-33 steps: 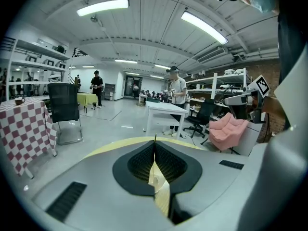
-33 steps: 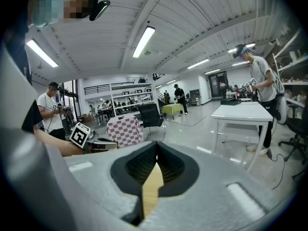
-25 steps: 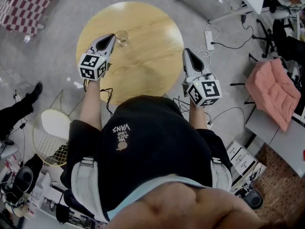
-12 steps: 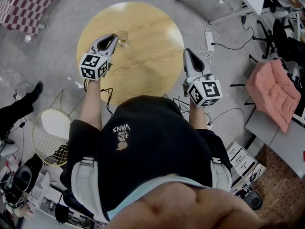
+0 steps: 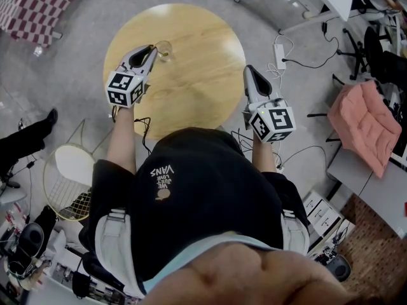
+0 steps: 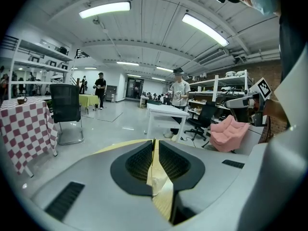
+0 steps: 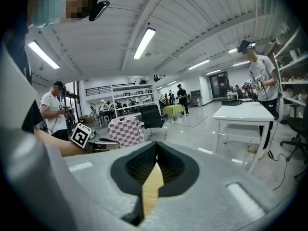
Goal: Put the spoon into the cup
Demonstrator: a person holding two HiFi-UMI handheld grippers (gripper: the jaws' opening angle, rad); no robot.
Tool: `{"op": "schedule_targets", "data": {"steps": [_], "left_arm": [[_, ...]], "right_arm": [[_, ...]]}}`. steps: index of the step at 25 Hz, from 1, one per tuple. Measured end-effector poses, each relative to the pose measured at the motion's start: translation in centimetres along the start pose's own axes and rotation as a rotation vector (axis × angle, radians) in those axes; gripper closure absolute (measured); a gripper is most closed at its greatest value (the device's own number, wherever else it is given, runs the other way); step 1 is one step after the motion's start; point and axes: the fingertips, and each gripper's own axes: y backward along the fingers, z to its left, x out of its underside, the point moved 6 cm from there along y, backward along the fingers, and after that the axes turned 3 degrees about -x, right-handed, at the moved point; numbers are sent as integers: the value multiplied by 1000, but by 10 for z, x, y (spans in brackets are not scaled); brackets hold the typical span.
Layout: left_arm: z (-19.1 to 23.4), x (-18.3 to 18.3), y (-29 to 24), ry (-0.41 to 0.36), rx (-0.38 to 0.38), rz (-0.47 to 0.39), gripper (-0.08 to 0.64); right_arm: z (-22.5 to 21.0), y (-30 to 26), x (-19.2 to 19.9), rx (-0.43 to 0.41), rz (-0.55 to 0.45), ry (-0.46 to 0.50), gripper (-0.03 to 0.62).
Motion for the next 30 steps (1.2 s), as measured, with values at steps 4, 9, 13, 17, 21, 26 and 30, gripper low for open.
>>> {"op": "schedule_targets", "data": {"steps": [4, 9, 13, 17, 21, 26, 30], "left_arm": [[-3, -4, 5, 1, -9, -19, 507], [-2, -5, 15, 17, -28, -40, 507], [-5, -8, 23, 14, -40, -51, 508], [-8, -7, 29, 38, -42, -67, 508], [-13, -8, 37, 46, -47, -85, 509], [-23, -14, 50, 11, -72, -101, 517], [-30, -21, 64, -5, -81, -128, 528]], "right_arm": [[0, 6, 0, -1, -5, 5, 594], [5, 7, 1, -16, -11, 13, 594], [8, 10, -2, -28, -13, 14, 594], [11, 13, -3, -38, -18, 20, 594], [14, 20, -3, -39, -22, 24, 594], [19, 25, -4, -54, -31, 30, 594], [27, 29, -5, -72, -41, 31, 594]]}}
